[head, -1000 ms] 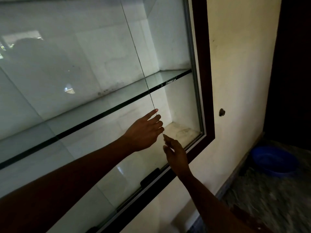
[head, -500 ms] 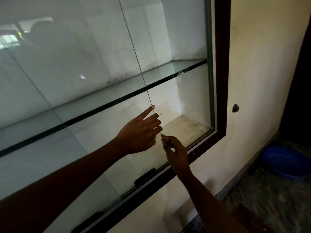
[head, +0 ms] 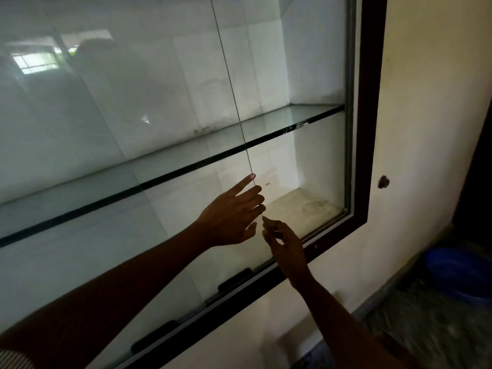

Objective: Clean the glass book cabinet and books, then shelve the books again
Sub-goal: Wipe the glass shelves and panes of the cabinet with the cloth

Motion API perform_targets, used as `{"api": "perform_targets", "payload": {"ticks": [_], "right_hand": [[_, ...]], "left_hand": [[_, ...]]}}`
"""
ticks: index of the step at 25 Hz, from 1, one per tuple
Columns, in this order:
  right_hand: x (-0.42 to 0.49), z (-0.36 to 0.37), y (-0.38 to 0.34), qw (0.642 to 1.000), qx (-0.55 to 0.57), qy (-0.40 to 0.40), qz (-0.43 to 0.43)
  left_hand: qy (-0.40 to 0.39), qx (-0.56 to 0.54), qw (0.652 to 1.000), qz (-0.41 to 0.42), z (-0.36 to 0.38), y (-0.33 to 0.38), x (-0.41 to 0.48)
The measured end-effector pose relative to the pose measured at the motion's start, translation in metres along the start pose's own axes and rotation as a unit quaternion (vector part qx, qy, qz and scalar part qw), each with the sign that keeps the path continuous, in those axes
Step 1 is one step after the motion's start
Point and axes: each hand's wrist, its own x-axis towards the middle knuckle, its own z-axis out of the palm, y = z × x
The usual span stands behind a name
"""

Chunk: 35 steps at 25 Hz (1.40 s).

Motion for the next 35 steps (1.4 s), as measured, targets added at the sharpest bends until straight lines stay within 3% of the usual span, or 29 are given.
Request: {"api": "perform_targets", "payload": {"ticks": [4, 7, 10, 14, 19, 23, 26, 29, 32, 35], "right_hand": [[0.006, -0.015, -0.015, 0.997, -0.047, -0.052, 0.017], [0.023, -0.029, -0.029, 0.989, -0.092, -0.118, 0.004], [0.058, -0.044, -0.032, 0.973, -0.088, -0.213, 0.002], [0.101, -0.054, -0.043, 0.937, -0.08, -0.34, -0.019], [0.104, -0.082, -0.05, 0.87, -0.158, -0.46, -0.084], [0.091, -0.12, -0.048, 0.809, -0.258, -0.509, -0.139], [0.086, -0.136, -0.061, 0.785, -0.294, -0.521, -0.161], [0.102, -0.13, -0.086, 0.819, -0.262, -0.49, -0.141], [0.12, -0.106, -0.09, 0.861, -0.177, -0.474, -0.044], [0.131, -0.068, -0.068, 0.86, -0.121, -0.495, -0.037]], "left_hand": [[0.039, -0.037, 0.998, -0.024, -0.002, 0.004, 0.0], [0.114, -0.133, 0.96, -0.217, -0.01, 0.039, -0.009], [0.18, -0.161, 0.872, -0.426, -0.012, 0.096, -0.019], [0.176, -0.155, 0.748, -0.621, -0.013, 0.154, 0.001], [0.1, -0.179, 0.655, -0.727, -0.038, 0.23, 0.007], [0.087, -0.264, 0.526, -0.804, -0.057, 0.279, -0.002], [0.133, -0.274, 0.498, -0.812, -0.049, 0.28, 0.016], [0.192, -0.253, 0.465, -0.827, -0.031, 0.257, 0.061], [0.21, -0.206, 0.468, -0.833, 0.001, 0.221, 0.089], [0.157, -0.129, 0.48, -0.853, 0.038, 0.18, 0.088]]}}
